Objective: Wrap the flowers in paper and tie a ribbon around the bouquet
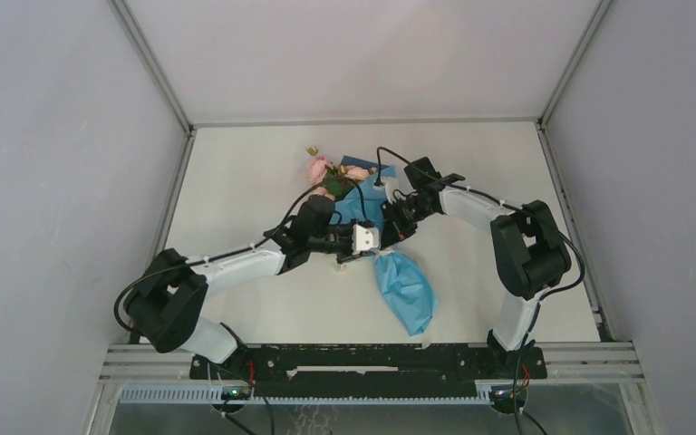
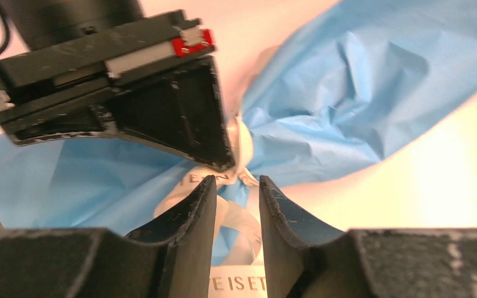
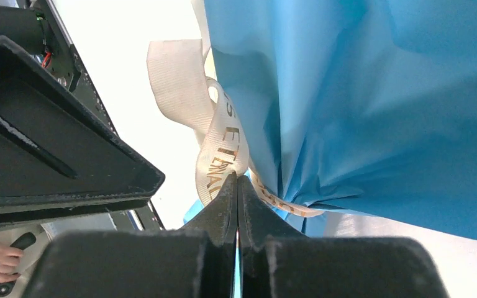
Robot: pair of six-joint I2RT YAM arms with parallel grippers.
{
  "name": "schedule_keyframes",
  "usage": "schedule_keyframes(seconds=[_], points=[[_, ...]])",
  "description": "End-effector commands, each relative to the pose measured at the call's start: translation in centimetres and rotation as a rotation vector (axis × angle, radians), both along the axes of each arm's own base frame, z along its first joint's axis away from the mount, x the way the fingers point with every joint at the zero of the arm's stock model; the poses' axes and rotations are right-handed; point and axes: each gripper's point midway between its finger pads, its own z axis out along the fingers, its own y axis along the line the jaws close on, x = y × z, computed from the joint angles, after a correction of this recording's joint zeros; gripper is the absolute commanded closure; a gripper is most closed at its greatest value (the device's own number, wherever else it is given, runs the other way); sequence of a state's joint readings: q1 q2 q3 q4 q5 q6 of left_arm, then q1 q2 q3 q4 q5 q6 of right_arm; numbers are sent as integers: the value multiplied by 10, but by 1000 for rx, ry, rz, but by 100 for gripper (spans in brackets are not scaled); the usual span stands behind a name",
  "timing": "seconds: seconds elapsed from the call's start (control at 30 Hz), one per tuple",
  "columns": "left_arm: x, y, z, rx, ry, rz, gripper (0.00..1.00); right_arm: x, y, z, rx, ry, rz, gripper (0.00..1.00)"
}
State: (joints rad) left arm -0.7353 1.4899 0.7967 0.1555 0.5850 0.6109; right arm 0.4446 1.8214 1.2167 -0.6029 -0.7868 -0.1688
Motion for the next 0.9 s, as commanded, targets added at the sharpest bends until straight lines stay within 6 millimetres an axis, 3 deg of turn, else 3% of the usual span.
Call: schedule_keyframes(seconds=[0.0,0.27,0.43,0.63,0.87], points=[[-26,12,0,75,-128,-215,61,13,6,29,42,-78,-17,100],[-4,-11,17,46,-334,-208,53,14,8,30,50,-70,-30,99],[-4,-15,6,66,-369,-243,53,13,7,29,51,-56,-34,96],[5,-13,-15,136,-406,-246,60,16,5,33,60,-45,-58,89],[12,-13,-23,160,-427,-234,73,18,4,30,54,-29,-77,85]])
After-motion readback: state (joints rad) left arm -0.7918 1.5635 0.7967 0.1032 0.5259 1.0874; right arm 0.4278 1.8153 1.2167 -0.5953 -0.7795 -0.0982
